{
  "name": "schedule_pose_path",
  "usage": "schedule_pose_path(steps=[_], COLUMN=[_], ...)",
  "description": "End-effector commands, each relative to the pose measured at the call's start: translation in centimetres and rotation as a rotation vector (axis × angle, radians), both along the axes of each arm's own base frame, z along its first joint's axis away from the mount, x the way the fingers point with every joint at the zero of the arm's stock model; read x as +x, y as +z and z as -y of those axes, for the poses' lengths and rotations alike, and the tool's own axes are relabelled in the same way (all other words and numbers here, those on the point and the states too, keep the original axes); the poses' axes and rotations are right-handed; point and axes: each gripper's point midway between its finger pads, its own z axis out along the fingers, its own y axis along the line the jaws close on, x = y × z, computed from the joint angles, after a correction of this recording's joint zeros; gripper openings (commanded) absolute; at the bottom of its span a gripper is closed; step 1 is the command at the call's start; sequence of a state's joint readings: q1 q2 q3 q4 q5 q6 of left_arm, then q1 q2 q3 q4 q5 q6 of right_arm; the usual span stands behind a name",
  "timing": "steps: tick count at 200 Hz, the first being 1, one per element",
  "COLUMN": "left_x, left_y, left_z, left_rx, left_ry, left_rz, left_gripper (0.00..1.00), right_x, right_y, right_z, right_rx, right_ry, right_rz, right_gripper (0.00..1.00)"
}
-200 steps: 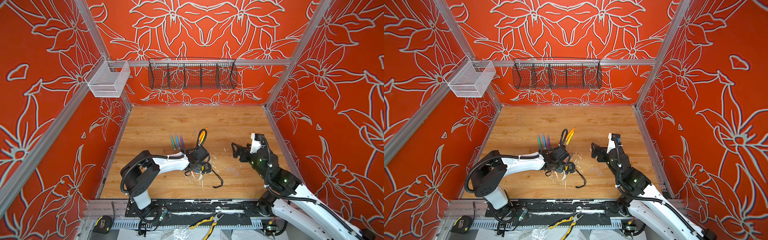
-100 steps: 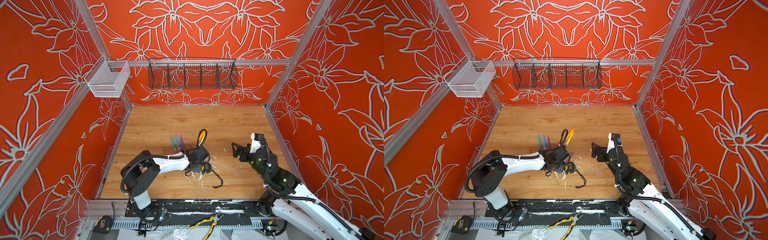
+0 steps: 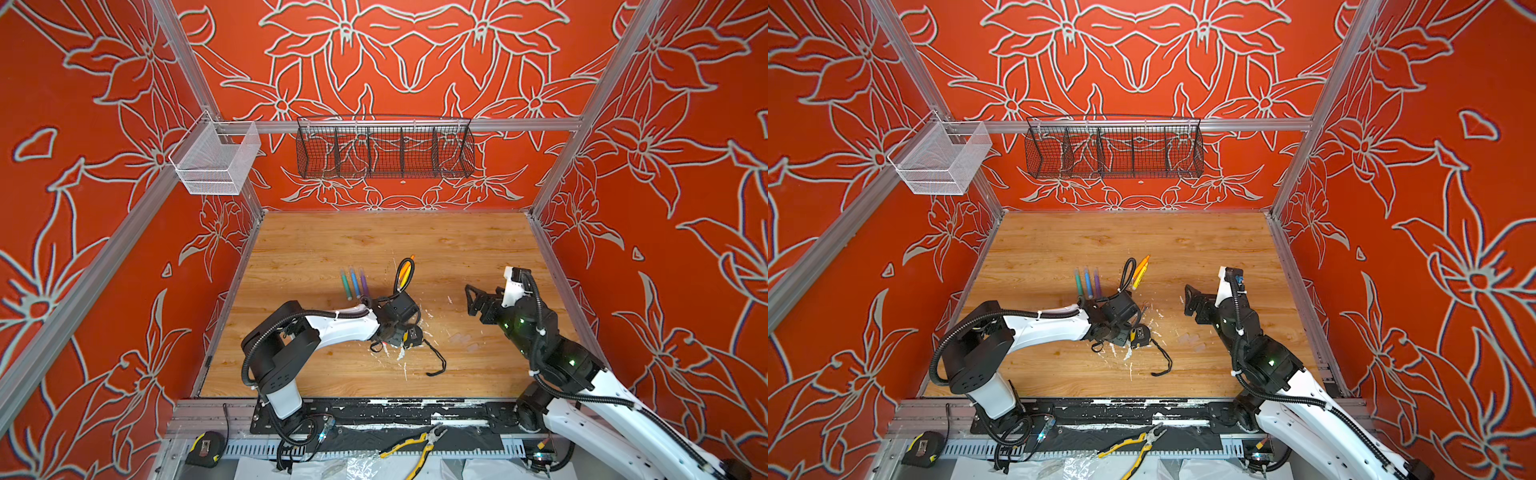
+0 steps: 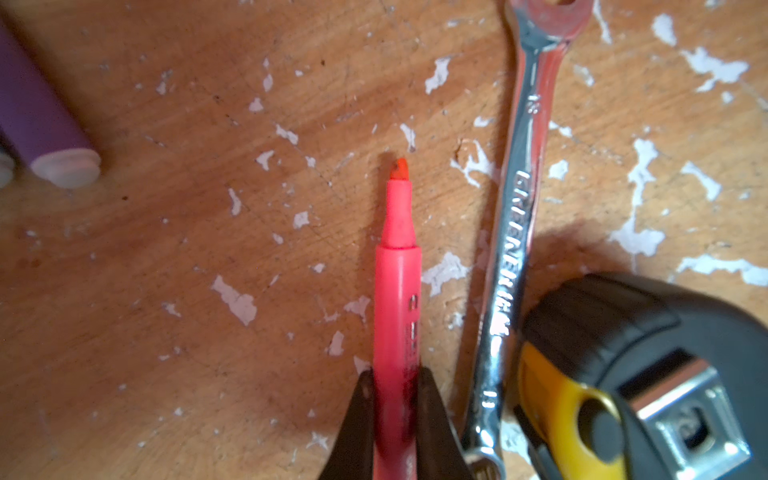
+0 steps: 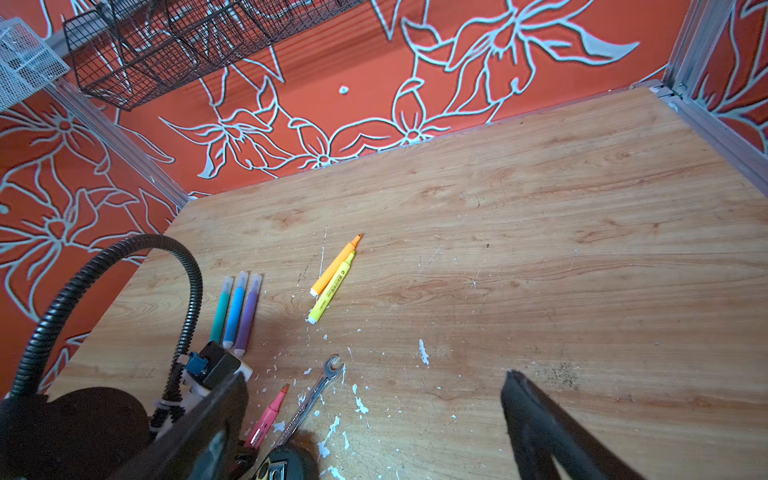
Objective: Insert the pens into the pen caps
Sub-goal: 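Grasp the pink highlighter with the left gripper and lift it upright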
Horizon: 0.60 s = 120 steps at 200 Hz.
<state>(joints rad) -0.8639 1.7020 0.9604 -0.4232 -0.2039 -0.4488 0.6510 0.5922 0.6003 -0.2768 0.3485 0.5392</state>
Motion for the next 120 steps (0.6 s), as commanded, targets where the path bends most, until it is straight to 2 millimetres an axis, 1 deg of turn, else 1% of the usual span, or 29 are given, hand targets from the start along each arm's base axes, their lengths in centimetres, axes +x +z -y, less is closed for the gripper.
schedule_pose_path(steps=[1, 20, 41, 54, 65, 76, 83, 97, 112, 120], left_x=[0.6, 1.8, 3.1, 4.0, 4.7, 5.0, 5.0, 4.5, 4.1, 3.7], left_y=[2.4, 6.9, 12.9, 16.7, 19.8, 22.2, 23.1, 24.0, 24.2, 24.2], left_z=[-1.1, -0.5, 0.9, 2.0, 2.6, 3.1, 3.4, 4.1, 4.8, 5.1], left_rx=[0.016, -0.034, -0.149, -0.232, -0.290, -0.343, -0.374, -0.444, -0.503, -0.514], left_ry=[0.016, 0.001, -0.028, -0.056, -0.069, -0.090, -0.105, -0.156, -0.208, -0.237], left_rz=[0.019, 0.103, 0.227, 0.321, 0.393, 0.452, 0.478, 0.519, 0.562, 0.559], left_gripper=[0.06, 0.04, 0.00, 0.00, 0.00, 0.00, 0.00, 0.00, 0.00, 0.00], right_x=[0.0, 0.1, 0.3, 0.6, 0.7, 0.7, 0.7, 0.6, 0.5, 0.6], right_y=[-0.4, 0.0, 0.2, 0.0, -0.3, -0.8, -0.8, -0.8, -0.5, -0.1], right_z=[1.2, 0.9, 0.6, 0.5, 1.0, 1.6, 1.4, 0.1, -1.0, -2.1], right_rx=[0.004, -0.006, -0.008, -0.013, 0.001, 0.030, 0.064, 0.124, 0.175, 0.201], right_ry=[-0.072, -0.050, -0.048, -0.056, -0.093, -0.132, -0.124, -0.048, 0.003, 0.049], right_rz=[-0.017, -0.013, -0.023, -0.026, -0.032, -0.034, -0.007, 0.046, 0.066, 0.068], right_gripper=[0.97, 0.98, 0.98, 0.97, 0.97, 0.98, 0.97, 0.97, 0.97, 0.98])
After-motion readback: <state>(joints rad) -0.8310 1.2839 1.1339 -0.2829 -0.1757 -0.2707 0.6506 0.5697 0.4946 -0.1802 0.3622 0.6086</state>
